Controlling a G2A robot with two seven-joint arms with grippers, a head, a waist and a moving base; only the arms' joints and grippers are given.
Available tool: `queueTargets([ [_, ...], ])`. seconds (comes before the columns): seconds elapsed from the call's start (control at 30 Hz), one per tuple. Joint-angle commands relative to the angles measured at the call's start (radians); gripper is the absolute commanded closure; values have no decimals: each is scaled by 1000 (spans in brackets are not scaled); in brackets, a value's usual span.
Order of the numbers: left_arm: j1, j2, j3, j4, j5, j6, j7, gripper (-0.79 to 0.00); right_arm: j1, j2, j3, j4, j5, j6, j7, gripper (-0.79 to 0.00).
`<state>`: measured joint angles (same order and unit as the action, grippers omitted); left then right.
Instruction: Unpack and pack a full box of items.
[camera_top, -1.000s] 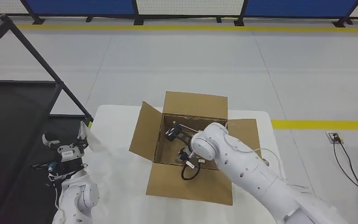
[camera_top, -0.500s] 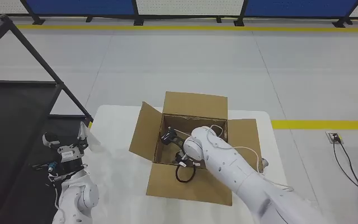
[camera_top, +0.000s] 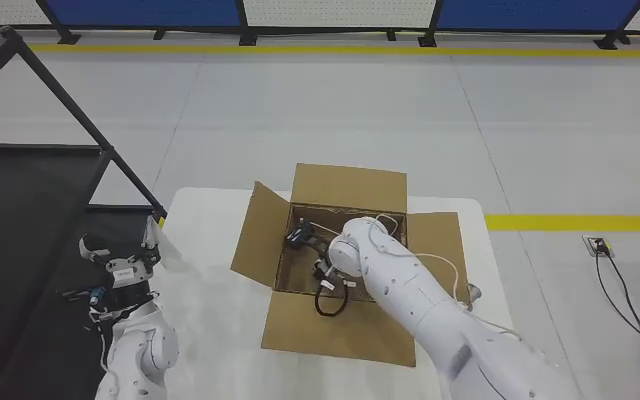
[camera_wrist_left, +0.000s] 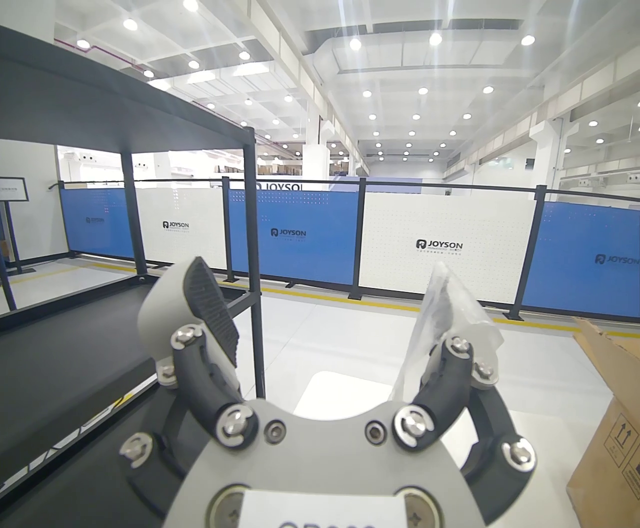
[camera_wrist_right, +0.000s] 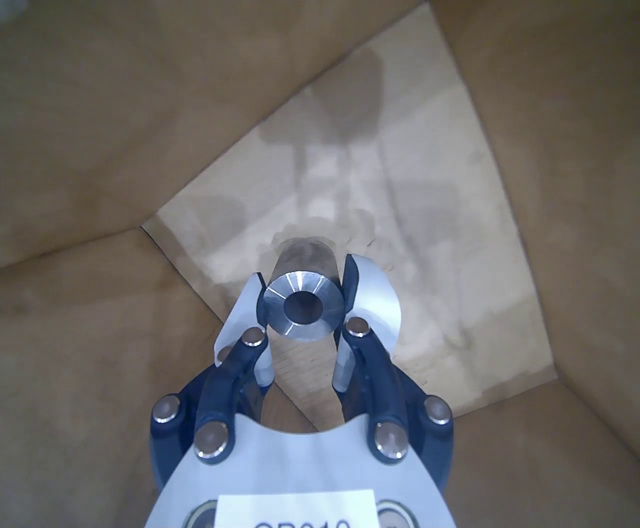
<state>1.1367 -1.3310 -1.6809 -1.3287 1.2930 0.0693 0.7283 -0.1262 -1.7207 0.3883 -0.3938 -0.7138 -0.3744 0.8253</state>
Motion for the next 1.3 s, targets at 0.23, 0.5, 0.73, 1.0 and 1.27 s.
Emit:
queueTargets([
  [0.23, -8, -2, 20, -4, 7, 1, 1, -785, 14, 52, 27, -169, -88, -80, -1, 0],
  [0.5, -20, -4, 40, -4, 16, 1, -2, -785, -116, 196, 143, -582, -231, -10, 120, 0],
  [0.73, -29, -5, 51, 0, 23, 4, -3, -785, -375, 338, 347, -1062, -401, -3, 267, 0],
  [1.0, -30, -6, 54, -2, 25, 10, -5, -785, -415, 354, 383, -1119, -420, -4, 275, 0],
  [1.27, -28, -7, 62, -16, 30, 11, -9, -785, -429, 355, 397, -1110, -417, 2, 217, 0],
])
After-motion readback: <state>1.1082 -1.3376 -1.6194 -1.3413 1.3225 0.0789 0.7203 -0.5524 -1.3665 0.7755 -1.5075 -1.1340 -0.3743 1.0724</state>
